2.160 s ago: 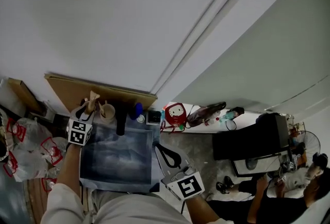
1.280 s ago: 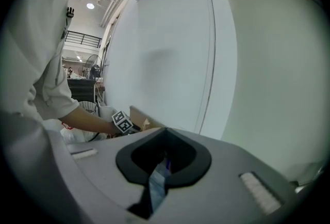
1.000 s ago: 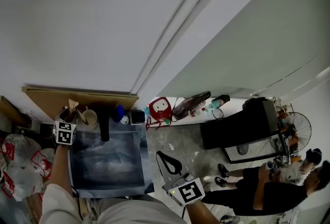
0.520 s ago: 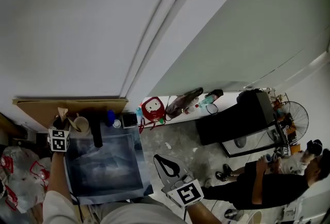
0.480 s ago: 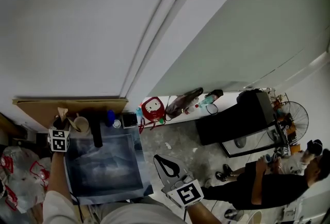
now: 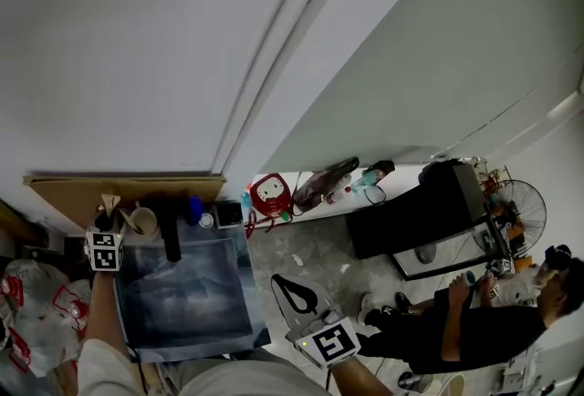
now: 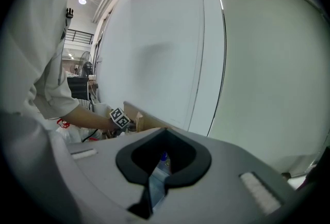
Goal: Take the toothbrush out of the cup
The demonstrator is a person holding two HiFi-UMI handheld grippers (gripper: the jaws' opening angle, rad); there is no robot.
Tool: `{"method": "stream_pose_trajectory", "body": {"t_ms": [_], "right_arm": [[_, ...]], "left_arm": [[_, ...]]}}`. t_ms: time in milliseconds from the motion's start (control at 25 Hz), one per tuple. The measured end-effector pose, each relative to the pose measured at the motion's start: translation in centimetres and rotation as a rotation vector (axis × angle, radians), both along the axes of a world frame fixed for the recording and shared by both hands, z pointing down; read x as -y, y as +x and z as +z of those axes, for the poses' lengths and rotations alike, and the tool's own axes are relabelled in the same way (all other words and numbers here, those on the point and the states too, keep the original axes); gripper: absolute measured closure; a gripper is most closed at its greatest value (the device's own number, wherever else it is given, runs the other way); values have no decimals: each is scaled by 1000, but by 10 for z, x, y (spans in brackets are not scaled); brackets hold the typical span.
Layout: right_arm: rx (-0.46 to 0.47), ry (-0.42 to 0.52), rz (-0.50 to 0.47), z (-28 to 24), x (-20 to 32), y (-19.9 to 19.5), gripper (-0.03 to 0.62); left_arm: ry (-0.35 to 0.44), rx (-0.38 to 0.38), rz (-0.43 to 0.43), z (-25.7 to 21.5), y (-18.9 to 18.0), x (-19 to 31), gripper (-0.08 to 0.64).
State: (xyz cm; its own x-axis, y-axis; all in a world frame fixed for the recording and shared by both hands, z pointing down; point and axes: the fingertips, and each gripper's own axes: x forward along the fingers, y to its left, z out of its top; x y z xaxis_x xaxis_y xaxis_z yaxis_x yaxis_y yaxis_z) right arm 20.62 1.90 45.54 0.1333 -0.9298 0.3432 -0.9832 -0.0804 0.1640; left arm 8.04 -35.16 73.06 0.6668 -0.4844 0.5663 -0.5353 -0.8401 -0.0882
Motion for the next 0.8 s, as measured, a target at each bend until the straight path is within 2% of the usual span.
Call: {"method": "stream_pose_trajectory", "body": {"t_ms": [480,800], "right_arm": [[-12,1,-44,-2,0,-3,591],[-1,44,-90,-5,-2,-9,591]], "left_arm": [[10,-49,-9,-28,-10,-12,532],[33,-93,-10,-61,-13,-25,532]]}}
